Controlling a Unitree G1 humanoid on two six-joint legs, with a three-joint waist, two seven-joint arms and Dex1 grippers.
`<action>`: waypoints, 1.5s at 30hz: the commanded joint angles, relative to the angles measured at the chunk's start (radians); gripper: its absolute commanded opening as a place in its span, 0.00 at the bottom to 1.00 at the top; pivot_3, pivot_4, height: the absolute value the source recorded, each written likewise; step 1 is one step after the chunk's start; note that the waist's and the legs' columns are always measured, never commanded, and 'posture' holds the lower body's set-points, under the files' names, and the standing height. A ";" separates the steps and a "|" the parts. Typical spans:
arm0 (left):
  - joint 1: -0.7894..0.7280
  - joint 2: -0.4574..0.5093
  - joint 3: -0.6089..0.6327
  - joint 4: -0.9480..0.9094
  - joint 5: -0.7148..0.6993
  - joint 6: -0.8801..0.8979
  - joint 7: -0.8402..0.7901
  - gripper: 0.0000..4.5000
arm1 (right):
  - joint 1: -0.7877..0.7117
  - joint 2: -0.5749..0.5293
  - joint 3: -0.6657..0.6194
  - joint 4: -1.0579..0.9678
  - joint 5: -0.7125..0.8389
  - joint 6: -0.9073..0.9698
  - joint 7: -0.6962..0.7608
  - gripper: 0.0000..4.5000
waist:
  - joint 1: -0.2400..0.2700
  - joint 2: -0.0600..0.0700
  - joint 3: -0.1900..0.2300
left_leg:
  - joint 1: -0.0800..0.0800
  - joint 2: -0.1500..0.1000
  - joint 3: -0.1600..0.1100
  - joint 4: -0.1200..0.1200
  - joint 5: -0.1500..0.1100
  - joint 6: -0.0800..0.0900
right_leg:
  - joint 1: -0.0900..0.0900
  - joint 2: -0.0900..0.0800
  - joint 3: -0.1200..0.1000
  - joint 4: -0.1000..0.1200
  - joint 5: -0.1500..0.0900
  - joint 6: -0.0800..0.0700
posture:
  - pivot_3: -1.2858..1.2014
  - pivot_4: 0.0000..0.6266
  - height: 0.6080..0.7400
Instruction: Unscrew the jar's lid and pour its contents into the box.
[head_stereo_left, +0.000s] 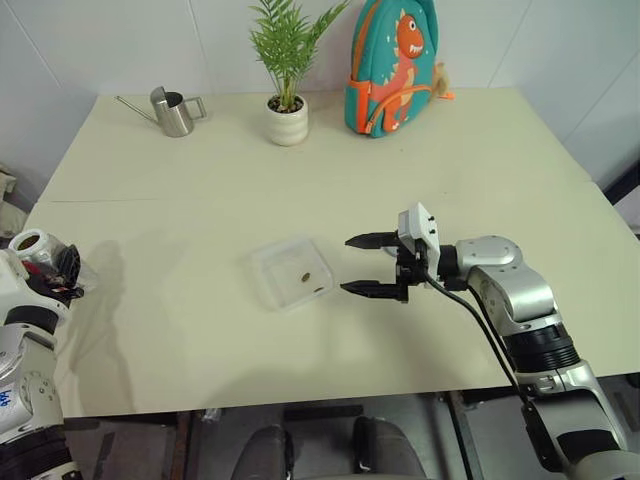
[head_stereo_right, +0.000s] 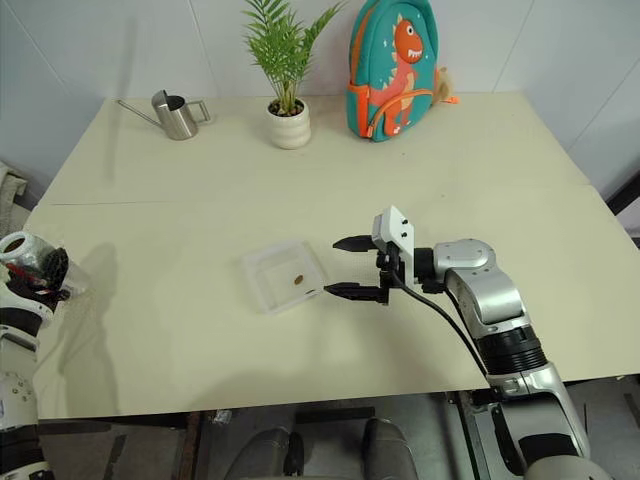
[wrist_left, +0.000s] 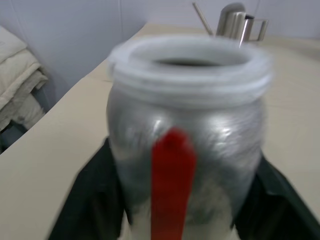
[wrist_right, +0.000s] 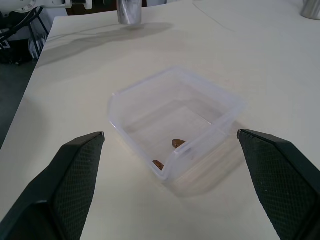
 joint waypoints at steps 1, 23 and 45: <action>0.016 -0.007 0.047 -0.009 -0.023 -0.030 -0.010 0.85 | -0.023 0.000 -0.014 -0.006 0.005 -0.017 0.009 1.00 | -0.001 0.000 0.000 | 0.000 0.001 0.000 0.000 0.000 -0.001 | 0.000 0.000 -0.001 0.000 0.000 0.000 | 0.52 0.24 1.00; 0.510 0.092 0.036 -0.190 0.120 -0.072 -0.281 0.99 | -0.019 -0.028 -0.021 0.025 0.005 -0.030 0.059 1.00 | -0.026 0.000 0.000 | 0.001 0.003 0.003 -0.012 -0.004 -0.002 | -0.002 -0.001 -0.007 -0.011 0.000 -0.002 | 0.52 0.24 1.00; 0.271 0.276 -0.199 -0.520 -0.014 -0.088 -0.677 0.99 | -0.044 -0.090 -0.093 0.178 -0.018 -0.205 0.119 1.00 | -0.027 0.004 0.002 | 0.004 0.005 0.010 -0.012 -0.005 0.000 | -0.001 0.004 -0.016 -0.009 0.000 -0.005 | 0.52 0.24 1.00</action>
